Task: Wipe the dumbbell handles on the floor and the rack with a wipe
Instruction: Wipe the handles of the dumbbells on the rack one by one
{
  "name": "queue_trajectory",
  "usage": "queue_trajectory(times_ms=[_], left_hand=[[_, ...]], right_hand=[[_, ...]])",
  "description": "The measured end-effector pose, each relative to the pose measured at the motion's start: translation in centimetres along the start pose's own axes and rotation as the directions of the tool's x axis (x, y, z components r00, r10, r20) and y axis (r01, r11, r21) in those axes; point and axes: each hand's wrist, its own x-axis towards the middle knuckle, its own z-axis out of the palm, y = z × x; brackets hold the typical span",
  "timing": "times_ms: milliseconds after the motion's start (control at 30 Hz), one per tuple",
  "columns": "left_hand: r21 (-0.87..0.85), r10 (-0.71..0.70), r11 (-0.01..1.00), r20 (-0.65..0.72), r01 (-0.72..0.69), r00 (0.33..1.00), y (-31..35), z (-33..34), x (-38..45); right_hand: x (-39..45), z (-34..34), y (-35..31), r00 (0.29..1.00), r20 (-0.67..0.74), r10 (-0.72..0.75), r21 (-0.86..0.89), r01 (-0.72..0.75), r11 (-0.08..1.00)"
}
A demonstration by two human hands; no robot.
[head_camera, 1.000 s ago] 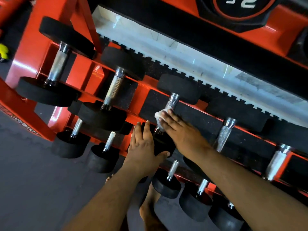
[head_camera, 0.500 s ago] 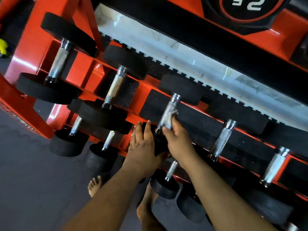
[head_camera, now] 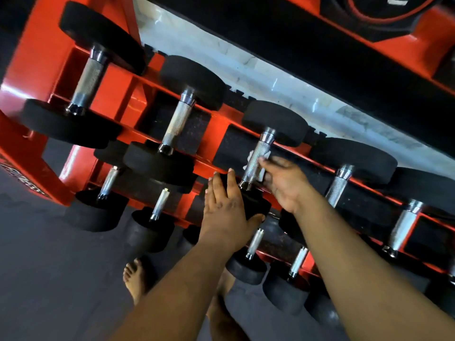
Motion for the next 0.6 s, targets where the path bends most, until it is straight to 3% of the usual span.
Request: queue_trajectory(times_ms=[67,133,233,267,333,367,433,467,533,600], left_hand=[[-0.005,0.002,1.000,-0.006,-0.002,1.000,0.0,0.0,-0.1],[-0.022,0.020,1.000,-0.021,-0.020,1.000,-0.3,-0.1,-0.1],[-0.085,0.055,0.994,-0.079,-0.062,0.995,-0.8,0.3,-0.5],[-0.098,0.068,0.992,-0.098,-0.078,0.993,-1.1,0.4,-0.6],[-0.095,0.089,0.990,-0.108,-0.100,0.990,-1.5,0.5,-0.7],[-0.086,0.097,0.991,-0.106,-0.106,0.990,-1.5,0.6,-0.7],[-0.069,0.107,0.991,-0.100,-0.114,0.989,-1.6,0.6,-0.7],[-0.066,0.111,0.991,-0.093,-0.118,0.989,-1.7,0.5,-0.6],[-0.058,0.123,0.990,-0.069,-0.128,0.990,-2.0,0.2,-0.7],[-0.020,0.142,0.990,-0.036,-0.142,0.989,-2.5,-0.4,-0.9]], right_hand=[[-0.5,0.3,1.0,0.994,-0.098,-0.052,-0.306,0.020,0.952],[-1.7,0.5,2.4,0.987,-0.108,-0.118,-0.606,0.029,0.795],[-3.9,-0.1,2.1,0.950,-0.027,-0.311,-0.862,0.136,0.488],[-4.4,-0.1,1.3,0.901,0.006,-0.434,-0.901,0.193,0.388],[-4.2,0.5,-0.3,0.738,0.143,-0.660,-0.928,0.332,0.170],[-3.4,0.6,-0.9,0.682,0.273,-0.678,-0.921,0.390,0.021],[-1.5,0.3,-0.9,0.670,0.568,-0.477,-0.822,0.445,-0.354],[-0.9,-0.1,-0.6,0.666,0.666,-0.336,-0.726,0.478,-0.493],[-1.0,-0.9,-0.6,0.634,0.759,-0.148,-0.575,0.545,-0.611],[-2.1,-1.6,-1.1,0.618,0.784,-0.066,-0.524,0.600,-0.604]])
